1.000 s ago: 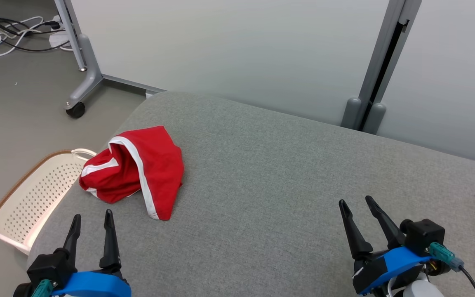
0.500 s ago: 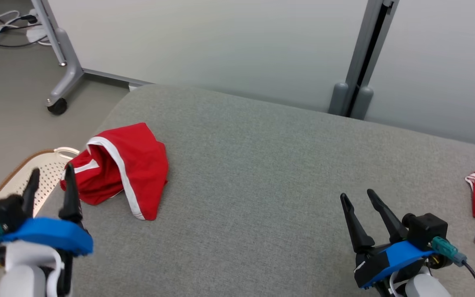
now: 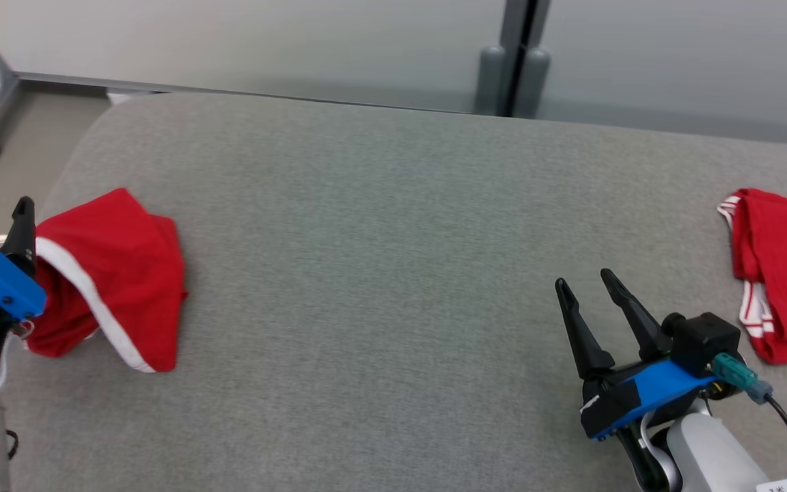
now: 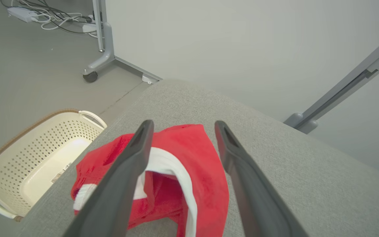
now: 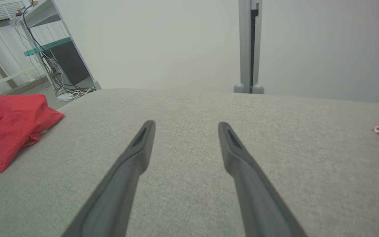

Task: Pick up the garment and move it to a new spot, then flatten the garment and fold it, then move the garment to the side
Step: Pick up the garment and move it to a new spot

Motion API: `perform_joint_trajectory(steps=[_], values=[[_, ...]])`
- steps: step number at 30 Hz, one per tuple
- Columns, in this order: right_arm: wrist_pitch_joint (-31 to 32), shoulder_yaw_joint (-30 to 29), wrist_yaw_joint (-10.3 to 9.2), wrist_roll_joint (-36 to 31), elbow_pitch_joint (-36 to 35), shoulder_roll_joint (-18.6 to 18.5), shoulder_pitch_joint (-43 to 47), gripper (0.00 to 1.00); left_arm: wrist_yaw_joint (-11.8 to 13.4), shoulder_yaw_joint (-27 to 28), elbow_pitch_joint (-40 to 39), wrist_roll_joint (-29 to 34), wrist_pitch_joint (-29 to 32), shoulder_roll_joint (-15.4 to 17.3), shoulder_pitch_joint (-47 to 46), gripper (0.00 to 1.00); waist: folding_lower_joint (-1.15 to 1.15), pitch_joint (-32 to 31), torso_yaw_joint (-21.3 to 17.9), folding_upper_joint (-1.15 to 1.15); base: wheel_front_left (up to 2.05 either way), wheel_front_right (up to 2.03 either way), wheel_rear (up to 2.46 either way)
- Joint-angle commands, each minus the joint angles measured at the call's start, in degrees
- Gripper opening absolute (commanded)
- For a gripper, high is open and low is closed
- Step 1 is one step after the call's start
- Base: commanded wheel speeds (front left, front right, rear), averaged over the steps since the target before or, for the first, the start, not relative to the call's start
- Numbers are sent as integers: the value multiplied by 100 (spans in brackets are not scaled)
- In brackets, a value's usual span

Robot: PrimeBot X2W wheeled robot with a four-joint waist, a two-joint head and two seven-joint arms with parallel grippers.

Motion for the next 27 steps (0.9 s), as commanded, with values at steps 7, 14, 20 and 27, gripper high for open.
perform_joint_trajectory(steps=[7, 14, 20, 27], values=[[-19, 67, 1, 74, 18, -91, -242, 100, 32, -19, 1168, -99, 694, 518, -449, 100, -2, 307, -532, -1, 0, 0, 0], [-19, 37, 1, 127, 20, -89, -273, 100, -1, -195, 1856, -153, 1231, 774, -479, 0, -2, 375, -837, -1, 0, 0, 0], [-19, 20, 1, 134, 40, -31, -214, 100, -39, -363, 1983, -240, 1097, 778, -476, 0, -2, 200, -839, -1, 0, 0, 0], [-19, 9, 1, 151, 80, 38, -85, 100, -39, -770, 1687, -284, 839, 869, -486, 0, -2, -185, -782, -1, 0, 0, 0]])
